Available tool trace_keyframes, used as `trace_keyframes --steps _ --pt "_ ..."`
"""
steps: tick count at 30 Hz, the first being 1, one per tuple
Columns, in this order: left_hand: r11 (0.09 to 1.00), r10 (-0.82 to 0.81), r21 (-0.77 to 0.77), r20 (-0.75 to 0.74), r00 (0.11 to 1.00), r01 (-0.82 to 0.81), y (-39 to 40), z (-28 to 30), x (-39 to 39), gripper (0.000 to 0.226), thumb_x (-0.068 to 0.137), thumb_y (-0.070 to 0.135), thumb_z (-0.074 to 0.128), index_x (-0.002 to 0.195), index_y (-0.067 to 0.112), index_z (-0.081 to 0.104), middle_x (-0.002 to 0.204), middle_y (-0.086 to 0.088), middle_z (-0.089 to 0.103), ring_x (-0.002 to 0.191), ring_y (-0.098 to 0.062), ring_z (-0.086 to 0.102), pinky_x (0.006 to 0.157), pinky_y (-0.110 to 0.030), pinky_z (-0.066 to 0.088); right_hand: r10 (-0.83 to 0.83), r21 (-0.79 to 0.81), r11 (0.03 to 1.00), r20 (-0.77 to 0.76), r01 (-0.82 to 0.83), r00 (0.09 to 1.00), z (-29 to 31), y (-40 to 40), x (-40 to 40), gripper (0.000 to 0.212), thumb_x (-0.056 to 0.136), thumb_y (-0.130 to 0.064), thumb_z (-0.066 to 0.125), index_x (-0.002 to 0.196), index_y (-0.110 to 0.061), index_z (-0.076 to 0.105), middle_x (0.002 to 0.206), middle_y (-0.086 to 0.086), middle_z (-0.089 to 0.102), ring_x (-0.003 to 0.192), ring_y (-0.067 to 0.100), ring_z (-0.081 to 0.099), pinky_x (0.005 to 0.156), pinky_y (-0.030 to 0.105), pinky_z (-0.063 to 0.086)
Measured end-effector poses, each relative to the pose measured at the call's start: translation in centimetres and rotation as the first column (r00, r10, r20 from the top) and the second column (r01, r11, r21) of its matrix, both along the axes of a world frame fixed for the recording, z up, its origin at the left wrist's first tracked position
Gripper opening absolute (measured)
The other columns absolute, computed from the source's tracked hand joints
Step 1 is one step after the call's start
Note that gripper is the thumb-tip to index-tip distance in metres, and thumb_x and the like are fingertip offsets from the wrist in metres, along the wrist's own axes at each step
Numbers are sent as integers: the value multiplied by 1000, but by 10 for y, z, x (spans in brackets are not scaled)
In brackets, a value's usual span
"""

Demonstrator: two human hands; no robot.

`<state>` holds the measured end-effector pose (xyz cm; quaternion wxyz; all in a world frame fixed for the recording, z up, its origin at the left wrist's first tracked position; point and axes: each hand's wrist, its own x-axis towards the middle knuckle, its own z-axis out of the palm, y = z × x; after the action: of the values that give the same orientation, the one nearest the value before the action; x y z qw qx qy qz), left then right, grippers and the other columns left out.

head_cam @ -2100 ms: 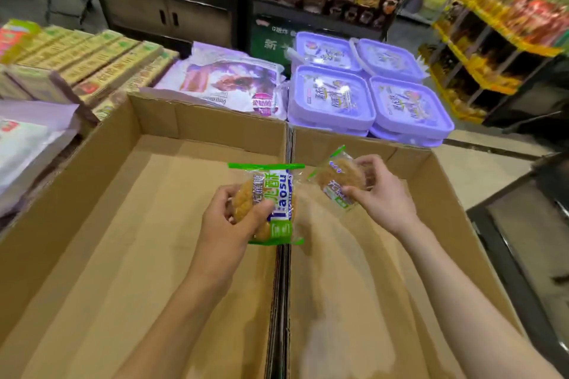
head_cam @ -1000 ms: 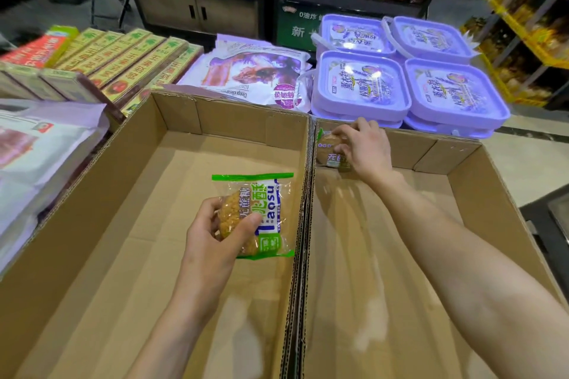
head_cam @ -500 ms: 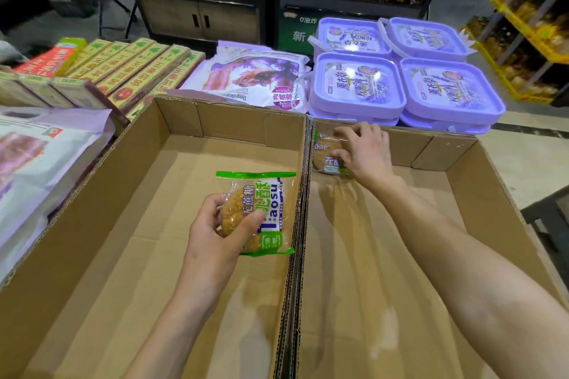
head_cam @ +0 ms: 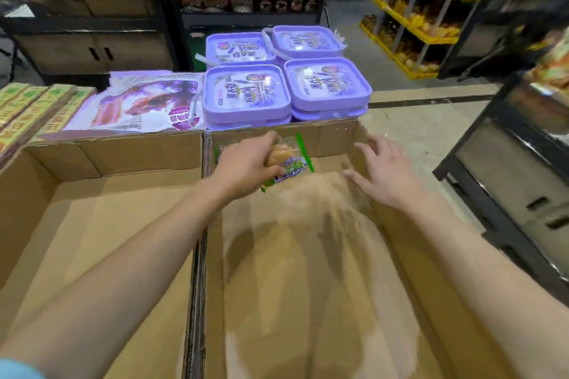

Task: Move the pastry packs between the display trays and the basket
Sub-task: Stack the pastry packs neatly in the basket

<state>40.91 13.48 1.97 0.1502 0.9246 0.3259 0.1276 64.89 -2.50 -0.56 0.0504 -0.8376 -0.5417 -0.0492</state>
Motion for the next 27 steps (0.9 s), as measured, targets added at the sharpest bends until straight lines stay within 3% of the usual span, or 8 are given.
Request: trace_keyframes --steps 6,12,16,19,22,24,27 --pt "972 -174 114 -238 956 206 30 -33 72 47 89 37 72 123 17 47 102 -1 65 101 -29 61 66 -36 38 -47 -120 992 -70 38 996 -10 -7 11 77 92 -60 55 153 -16 35 159 19 26 146 36 26 121 43 23" --pt "926 -164 268 -344 924 265 50 -54 88 58 90 29 70 139 18 41 116 -9 58 109 -33 56 87 -41 44 -31 -142 990 -64 21 997 -16 -5 11 78 94 -59 54 155 -16 31 163 23 16 150 38 20 123 44 18" --pt "851 -74 483 -277 958 205 48 -75 84 65 79 19 75 138 16 48 124 -8 59 113 -32 55 95 -42 40 -19 -131 991 -48 13 999 -17 -4 11 76 92 -62 53 152 -18 35 162 24 20 149 39 22 122 45 22" --pt "859 -63 486 -212 975 161 34 -95 86 72 70 24 82 135 13 54 127 -13 61 112 -34 57 91 -44 44 -16 -129 992 -15 14 1000 -18 -3 7 74 92 -60 55 150 -18 39 160 27 24 148 39 24 121 44 23" --pt "895 -57 428 -168 984 125 26 -102 88 70 81 27 66 146 9 46 144 -19 50 132 -38 47 109 -50 37 -19 -131 991 -29 15 999 -17 -4 8 72 91 -57 57 149 -17 41 160 27 24 148 40 24 121 45 24" --pt "916 -32 384 -215 976 115 22 -102 89 77 86 33 65 153 10 34 152 -19 42 140 -37 39 117 -51 29 -16 -132 991 -47 10 999 -16 -5 11 70 92 -56 57 149 -17 42 160 26 23 149 39 23 121 43 24" --pt "929 -14 355 -249 968 105 22 -103 92 85 88 45 67 155 9 29 152 -18 42 139 -36 40 117 -48 29 -15 -123 992 -66 7 998 -14 -6 11 67 94 -55 55 149 -18 42 160 26 23 149 38 22 120 42 24"
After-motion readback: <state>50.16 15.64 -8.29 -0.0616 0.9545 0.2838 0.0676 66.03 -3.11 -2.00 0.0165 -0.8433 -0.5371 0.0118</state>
